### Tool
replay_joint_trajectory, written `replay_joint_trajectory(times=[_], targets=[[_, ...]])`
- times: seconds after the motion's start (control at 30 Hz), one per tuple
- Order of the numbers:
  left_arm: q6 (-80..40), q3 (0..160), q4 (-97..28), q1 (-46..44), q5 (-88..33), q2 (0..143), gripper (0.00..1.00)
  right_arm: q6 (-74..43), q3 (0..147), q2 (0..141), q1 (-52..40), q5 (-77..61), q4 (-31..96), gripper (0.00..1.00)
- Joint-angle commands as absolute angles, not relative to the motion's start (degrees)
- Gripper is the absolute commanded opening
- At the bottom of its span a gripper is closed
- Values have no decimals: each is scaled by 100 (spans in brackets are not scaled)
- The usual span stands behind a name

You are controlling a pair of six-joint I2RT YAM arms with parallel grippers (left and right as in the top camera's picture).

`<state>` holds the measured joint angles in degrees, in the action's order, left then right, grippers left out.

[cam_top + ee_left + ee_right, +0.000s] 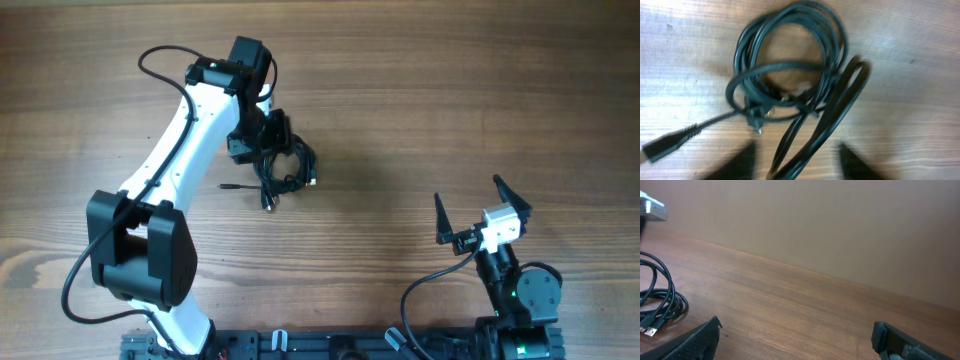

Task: Untangle cables
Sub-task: 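Lower the left gripper and close it on a cable strand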

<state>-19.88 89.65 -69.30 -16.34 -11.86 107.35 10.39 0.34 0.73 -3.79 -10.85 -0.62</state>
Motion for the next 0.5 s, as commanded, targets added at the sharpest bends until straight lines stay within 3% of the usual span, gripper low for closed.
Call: replay_joint_trajectory(times=[0.0,0.13,0.3,0.43,0.47], targets=[[-1970,9037,-7185,-1780,-993,10597,25,1050,30,27,-408,-1011,-73,100],[-1975,9028,-7249,-1942,-875,10597,5,1050,30,27,-408,-1011,-73,100],[-2329,9024,-7251,-2112,-119,10597,4,1050,30,27,-408,-1011,-75,100],[-2471,9024,-7205,-2182,97,10597,19,1050,30,27,-408,-1011,-73,100],[-2469,9024,-7183,-2180,97,10597,35,1050,30,27,-408,-1011,-75,100]])
